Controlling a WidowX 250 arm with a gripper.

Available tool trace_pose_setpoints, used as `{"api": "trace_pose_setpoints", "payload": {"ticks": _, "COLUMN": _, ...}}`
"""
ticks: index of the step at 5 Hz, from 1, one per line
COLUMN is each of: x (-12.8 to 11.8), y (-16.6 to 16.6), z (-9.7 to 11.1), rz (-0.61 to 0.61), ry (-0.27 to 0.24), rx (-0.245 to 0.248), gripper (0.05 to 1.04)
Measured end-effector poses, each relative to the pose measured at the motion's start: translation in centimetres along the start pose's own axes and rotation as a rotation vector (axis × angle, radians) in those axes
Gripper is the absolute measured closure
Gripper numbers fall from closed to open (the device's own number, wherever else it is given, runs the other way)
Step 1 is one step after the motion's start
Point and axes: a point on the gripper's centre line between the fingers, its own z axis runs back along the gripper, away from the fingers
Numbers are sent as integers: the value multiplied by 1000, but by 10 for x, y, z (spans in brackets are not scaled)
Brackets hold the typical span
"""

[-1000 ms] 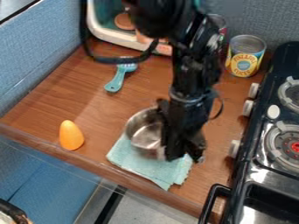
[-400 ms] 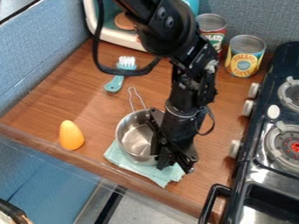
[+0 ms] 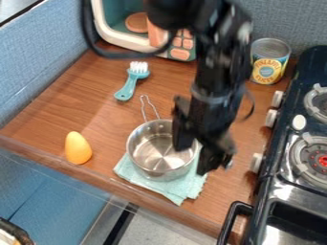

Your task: Put the silver pot on the blue cloth

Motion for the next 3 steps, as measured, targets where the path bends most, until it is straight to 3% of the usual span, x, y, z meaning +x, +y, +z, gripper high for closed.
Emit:
{"api": "trace_pose_setpoints", "payload": {"ticks": 1, "x": -3, "y": 3, "z": 22, "rz": 62, "ry": -42, "rx": 4, "gripper": 74}}
{"api": "trace_pose_setpoints", "payload": {"ticks": 2, "x": -11, "y": 15, "z": 31, "rz": 216, "ry": -67, "rx": 7, "gripper": 79}}
{"api": "trace_pose_setpoints", "payload": {"ticks": 3, "x": -18, "y": 18, "z": 28, "rz": 322, "ry": -48, "rx": 12, "gripper": 83}}
